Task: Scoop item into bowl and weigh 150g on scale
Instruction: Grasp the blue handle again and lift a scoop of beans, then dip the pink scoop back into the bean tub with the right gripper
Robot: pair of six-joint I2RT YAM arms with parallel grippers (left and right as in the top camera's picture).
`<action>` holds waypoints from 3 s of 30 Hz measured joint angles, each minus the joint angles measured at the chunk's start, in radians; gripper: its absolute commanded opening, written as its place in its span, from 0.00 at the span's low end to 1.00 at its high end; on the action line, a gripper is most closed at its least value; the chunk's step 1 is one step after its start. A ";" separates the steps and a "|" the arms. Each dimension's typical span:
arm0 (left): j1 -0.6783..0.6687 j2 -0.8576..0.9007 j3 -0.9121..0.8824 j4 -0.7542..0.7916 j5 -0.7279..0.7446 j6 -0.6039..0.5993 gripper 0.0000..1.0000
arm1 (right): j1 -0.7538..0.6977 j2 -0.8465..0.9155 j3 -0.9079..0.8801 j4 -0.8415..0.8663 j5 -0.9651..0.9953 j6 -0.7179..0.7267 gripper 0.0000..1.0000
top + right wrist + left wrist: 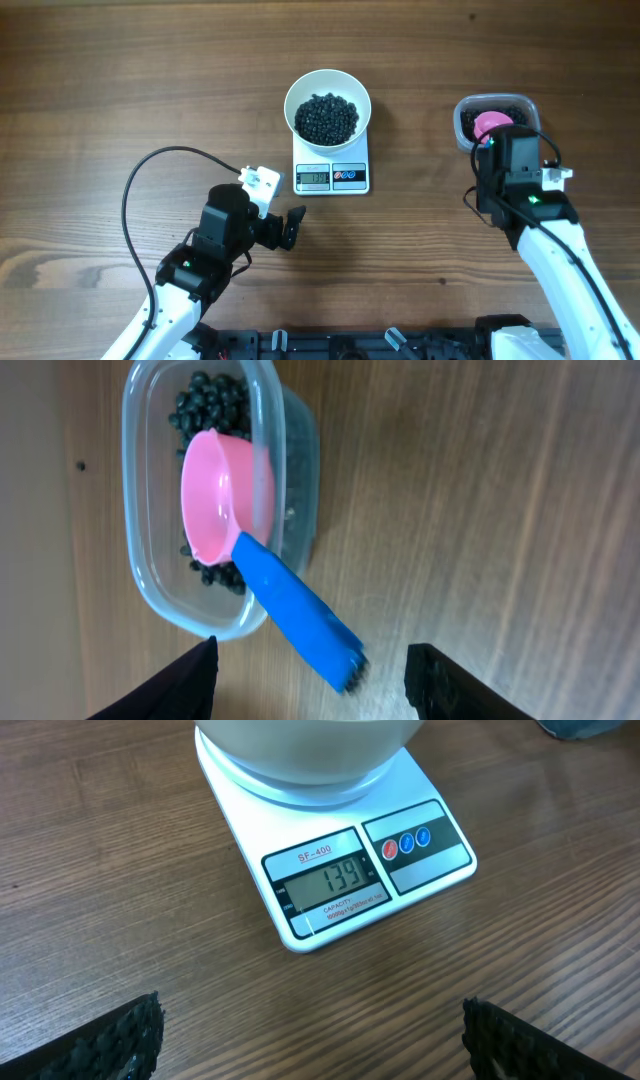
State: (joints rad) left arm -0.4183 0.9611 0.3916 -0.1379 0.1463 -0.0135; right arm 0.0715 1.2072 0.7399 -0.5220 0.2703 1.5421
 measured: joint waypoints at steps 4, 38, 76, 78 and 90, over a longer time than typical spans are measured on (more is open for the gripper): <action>0.000 0.000 0.000 0.000 0.000 0.000 1.00 | -0.001 0.063 0.000 0.054 -0.011 -0.026 0.56; 0.000 0.000 0.000 0.000 0.000 0.000 1.00 | -0.066 -0.055 0.003 0.062 -0.114 -0.311 0.04; 0.000 0.000 0.000 0.000 0.000 0.000 1.00 | -0.047 0.640 0.998 -0.738 0.138 -1.573 0.04; 0.000 0.000 0.000 0.000 0.000 0.000 1.00 | -0.042 0.644 0.998 -0.770 0.184 -1.605 0.04; 0.000 0.000 0.000 0.000 0.000 0.000 1.00 | -0.034 0.703 1.004 -0.782 0.016 -1.634 0.04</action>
State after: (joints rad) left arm -0.4183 0.9611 0.3916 -0.1379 0.1463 -0.0135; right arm 0.0376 1.9102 1.7439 -1.3041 0.2863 -0.0917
